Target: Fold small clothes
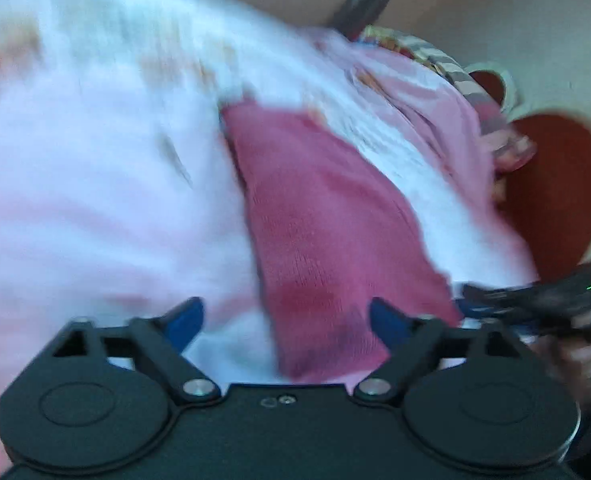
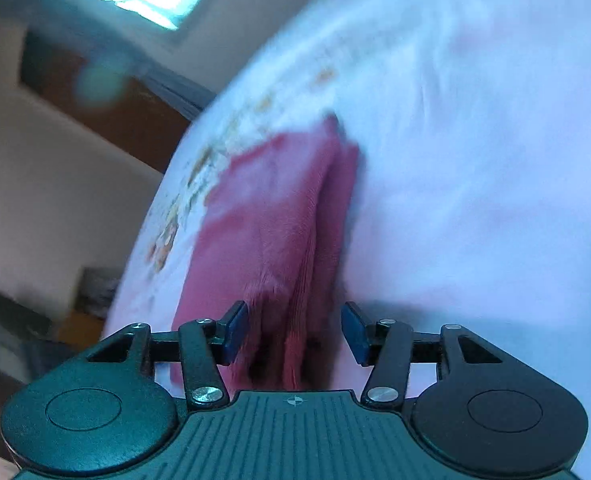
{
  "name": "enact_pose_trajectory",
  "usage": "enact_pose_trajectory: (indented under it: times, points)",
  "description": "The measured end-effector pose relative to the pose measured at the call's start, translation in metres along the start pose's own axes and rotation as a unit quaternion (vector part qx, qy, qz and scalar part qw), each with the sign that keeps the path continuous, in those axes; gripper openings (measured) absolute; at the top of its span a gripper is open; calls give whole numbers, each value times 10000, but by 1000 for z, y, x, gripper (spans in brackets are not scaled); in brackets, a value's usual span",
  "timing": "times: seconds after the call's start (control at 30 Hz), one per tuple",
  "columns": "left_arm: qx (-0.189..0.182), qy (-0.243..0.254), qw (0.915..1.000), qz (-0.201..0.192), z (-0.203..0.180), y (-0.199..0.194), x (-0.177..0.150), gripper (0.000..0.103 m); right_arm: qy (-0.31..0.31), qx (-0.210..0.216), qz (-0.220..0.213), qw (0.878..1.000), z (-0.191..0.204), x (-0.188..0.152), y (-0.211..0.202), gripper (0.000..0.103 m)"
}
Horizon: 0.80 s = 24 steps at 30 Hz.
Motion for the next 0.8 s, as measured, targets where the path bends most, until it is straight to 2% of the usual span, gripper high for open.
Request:
enact_pose_trajectory:
  times: [0.03,0.1,0.13,0.17,0.23,0.3,0.37,0.5,0.63,0.73,0.8]
  points:
    - [323,208,9990,-240,-17,-22,-5,98,-323,-148,-196,9992,12,-12,-18,55]
    - [644,373,9954,-605,-48,-63,-22,102,-1000,-376,-399,9935,38,-47,-51,70]
    - [778,366,9933,-772,-65,-82,-29,102,-1277,-506,-557,9890,52,-64,-66,82]
    - [885,357,9916,-878,-79,-97,-36,102,-1497,-629,-698,9843,66,-83,-81,91]
    - [1019,353,9899,-921,-109,-119,-48,102,-1905,-909,-866,9736,94,-120,-103,102]
    - [1218,474,9853,-1104,-137,-145,-66,102,-2180,-1176,-1127,9623,117,-154,-123,103]
    - [1321,661,9811,-1250,-151,-171,-81,102,-2171,-1392,-1430,9555,133,-180,-134,103]
    - [1495,1089,9719,-1456,-184,-200,-104,102,-2336,-1458,-1890,9426,155,-222,-162,103]
    - [1476,1038,9725,-1472,-193,-217,-119,102,-2640,-1460,-1966,9329,165,-255,-185,103]
    - [1305,976,9716,-1718,-199,-235,-131,102,-2640,-1463,-2080,9304,168,-268,-202,103]
    - [1380,1005,9686,-1807,-205,-243,-135,102,-2686,-1496,-2133,9274,172,-274,-211,103]
Point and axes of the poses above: each gripper's, at about its wrist camera, not at the fingertips, and y roughly the way its jaws point, z to its left, x to its top, the point moved 1 cm from there along y, roughly the way its jaws point, and after that the axes turned 7 degrees about y, right-handed, at the moved point
